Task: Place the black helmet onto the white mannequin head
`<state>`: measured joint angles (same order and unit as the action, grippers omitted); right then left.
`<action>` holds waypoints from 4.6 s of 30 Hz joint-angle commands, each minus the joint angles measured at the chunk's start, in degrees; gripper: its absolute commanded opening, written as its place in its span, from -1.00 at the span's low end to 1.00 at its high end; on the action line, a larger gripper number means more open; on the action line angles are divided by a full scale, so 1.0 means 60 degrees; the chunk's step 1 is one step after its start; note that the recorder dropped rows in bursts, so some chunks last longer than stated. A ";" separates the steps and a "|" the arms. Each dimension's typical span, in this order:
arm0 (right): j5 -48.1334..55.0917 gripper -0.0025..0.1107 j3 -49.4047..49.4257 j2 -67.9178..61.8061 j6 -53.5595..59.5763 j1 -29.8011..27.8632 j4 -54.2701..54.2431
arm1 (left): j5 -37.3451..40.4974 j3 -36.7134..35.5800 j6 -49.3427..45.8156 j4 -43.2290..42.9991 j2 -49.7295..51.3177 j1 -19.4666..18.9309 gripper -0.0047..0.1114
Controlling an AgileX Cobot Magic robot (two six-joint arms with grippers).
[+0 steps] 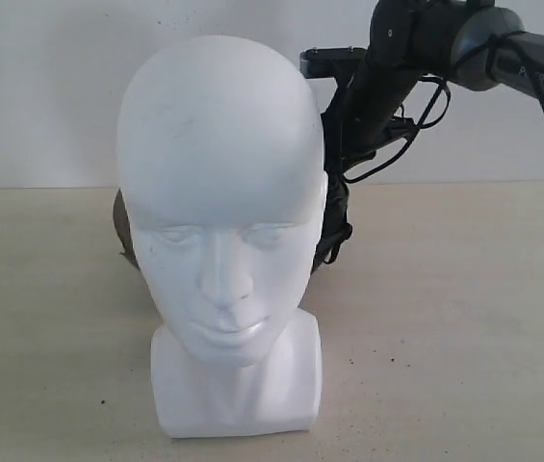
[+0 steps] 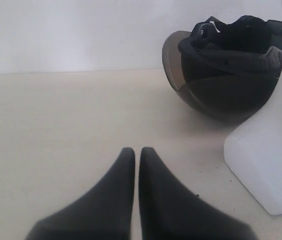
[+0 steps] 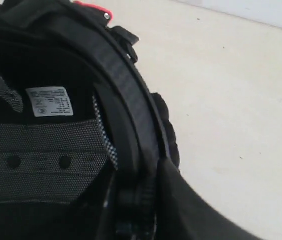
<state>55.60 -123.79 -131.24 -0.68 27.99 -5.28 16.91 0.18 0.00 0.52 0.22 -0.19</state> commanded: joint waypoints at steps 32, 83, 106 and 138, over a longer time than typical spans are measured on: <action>0.2395 -0.96 0.3413 0.4051 0.9155 -0.3303 -0.1093 | 0.0019 -0.0030 -0.0081 0.0087 -0.0037 0.0017 -0.84; -0.0367 -0.96 0.8059 0.6160 1.4344 -0.3405 -0.2837 | 0.0019 -0.0030 -0.0081 0.0087 -0.0037 0.0017 -0.84; -0.0974 -0.96 0.8059 0.6122 1.4094 -0.3405 -0.2813 | 0.0019 -0.0030 -0.0081 0.0087 -0.0037 0.0017 -0.84; -0.0616 0.18 0.8059 0.6856 1.0857 -0.3370 -0.5028 | 0.0019 -0.0030 -0.0081 0.0087 -0.0037 0.0017 -0.84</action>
<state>47.94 -75.28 -91.76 68.49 8.00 -29.58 16.91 0.18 0.00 0.52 0.22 -0.19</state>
